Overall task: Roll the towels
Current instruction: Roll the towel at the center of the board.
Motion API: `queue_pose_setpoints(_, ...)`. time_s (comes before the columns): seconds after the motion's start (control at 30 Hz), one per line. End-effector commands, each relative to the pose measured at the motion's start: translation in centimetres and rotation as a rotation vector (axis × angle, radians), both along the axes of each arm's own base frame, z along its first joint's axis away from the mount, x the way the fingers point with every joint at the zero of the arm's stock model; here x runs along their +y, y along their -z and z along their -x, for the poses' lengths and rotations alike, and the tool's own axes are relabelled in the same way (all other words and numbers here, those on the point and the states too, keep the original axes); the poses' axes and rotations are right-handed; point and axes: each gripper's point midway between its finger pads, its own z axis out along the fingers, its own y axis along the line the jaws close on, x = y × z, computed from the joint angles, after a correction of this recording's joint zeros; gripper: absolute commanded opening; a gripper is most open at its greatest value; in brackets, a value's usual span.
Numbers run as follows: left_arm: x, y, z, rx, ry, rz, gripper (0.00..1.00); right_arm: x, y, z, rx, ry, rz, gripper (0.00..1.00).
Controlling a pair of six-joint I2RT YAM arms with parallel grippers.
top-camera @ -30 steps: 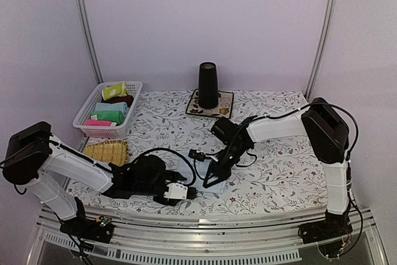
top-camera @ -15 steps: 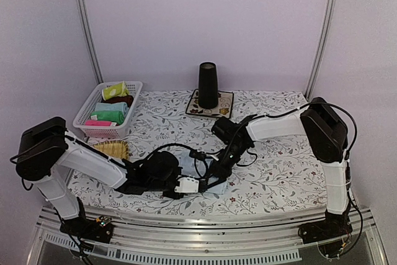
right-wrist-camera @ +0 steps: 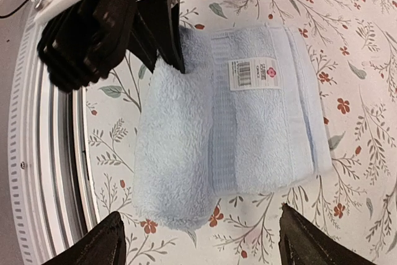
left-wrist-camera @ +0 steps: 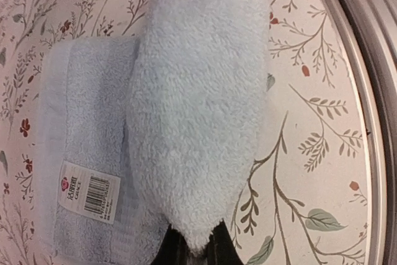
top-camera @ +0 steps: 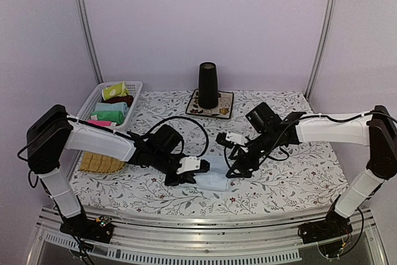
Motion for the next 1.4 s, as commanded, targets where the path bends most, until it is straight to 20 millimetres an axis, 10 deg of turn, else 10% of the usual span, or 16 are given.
queue_pose_setpoints(0.0,0.4,1.7,1.1,0.296,-0.021,-0.039,0.00,-1.7,-1.4,-2.6,-0.333,0.078,0.026,0.85)
queue_pose_setpoints(0.23,-0.1,2.8,-0.6,0.482,-0.070,-0.057,0.00,-1.2,-0.2,0.1,-0.618,-0.040,0.099,0.85)
queue_pose_setpoints(0.87,-0.3,5.8,-2.4,0.738,-0.150,-0.149,0.00,2.8,3.8,-1.0,-0.814,-0.139,0.197,0.75)
queue_pose_setpoints(1.07,-0.3,5.1,-2.9,0.763,-0.155,-0.120,0.00,3.0,5.0,-1.8,-0.819,-0.110,0.241,0.59)
queue_pose_setpoints(1.2,-0.1,4.9,-3.2,0.758,-0.164,-0.114,0.03,3.8,6.1,-1.6,-0.764,-0.130,0.252,0.27)
queue_pose_setpoints(1.37,0.5,4.6,-3.7,0.687,-0.183,-0.125,0.35,4.2,6.9,-0.5,-0.640,-0.159,0.233,0.05)
